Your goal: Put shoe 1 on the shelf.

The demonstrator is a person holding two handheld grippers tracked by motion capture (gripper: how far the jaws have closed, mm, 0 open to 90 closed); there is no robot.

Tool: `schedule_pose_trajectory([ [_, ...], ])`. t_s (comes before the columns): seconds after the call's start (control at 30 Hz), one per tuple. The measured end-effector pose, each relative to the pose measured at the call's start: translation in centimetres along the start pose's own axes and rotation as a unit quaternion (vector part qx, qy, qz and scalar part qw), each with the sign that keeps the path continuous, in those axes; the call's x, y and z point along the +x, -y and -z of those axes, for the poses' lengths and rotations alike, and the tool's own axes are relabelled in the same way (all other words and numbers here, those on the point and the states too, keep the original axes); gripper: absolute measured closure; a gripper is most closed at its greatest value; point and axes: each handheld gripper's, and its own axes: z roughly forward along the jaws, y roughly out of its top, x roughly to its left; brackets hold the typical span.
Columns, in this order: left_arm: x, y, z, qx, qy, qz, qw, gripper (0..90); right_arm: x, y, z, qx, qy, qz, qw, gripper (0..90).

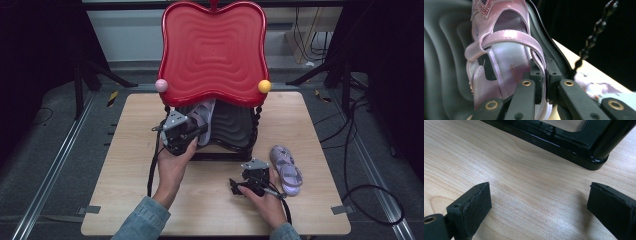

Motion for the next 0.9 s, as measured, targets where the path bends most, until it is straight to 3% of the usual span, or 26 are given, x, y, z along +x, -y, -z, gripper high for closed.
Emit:
schedule_pose_trajectory([
  [0.43,-0.2,0.9,-2.7,-0.003,-0.053,-0.014,0.9985,86.3,0.0,0.0,0.0,-0.001,0.000,0.002,1.0000,5.5],
  [0.6,-0.3,1.2,-3.0,-0.007,-0.076,-0.026,0.9968,86.4,0.0,0.0,0.0,-0.001,-0.001,0.001,1.0000,5.5],
  [0.9,0.4,1.9,-3.5,-0.010,-0.096,-0.022,0.9951,86.3,0.0,0.0,0.0,-0.002,-0.001,0.002,1.0000,5.5],
])
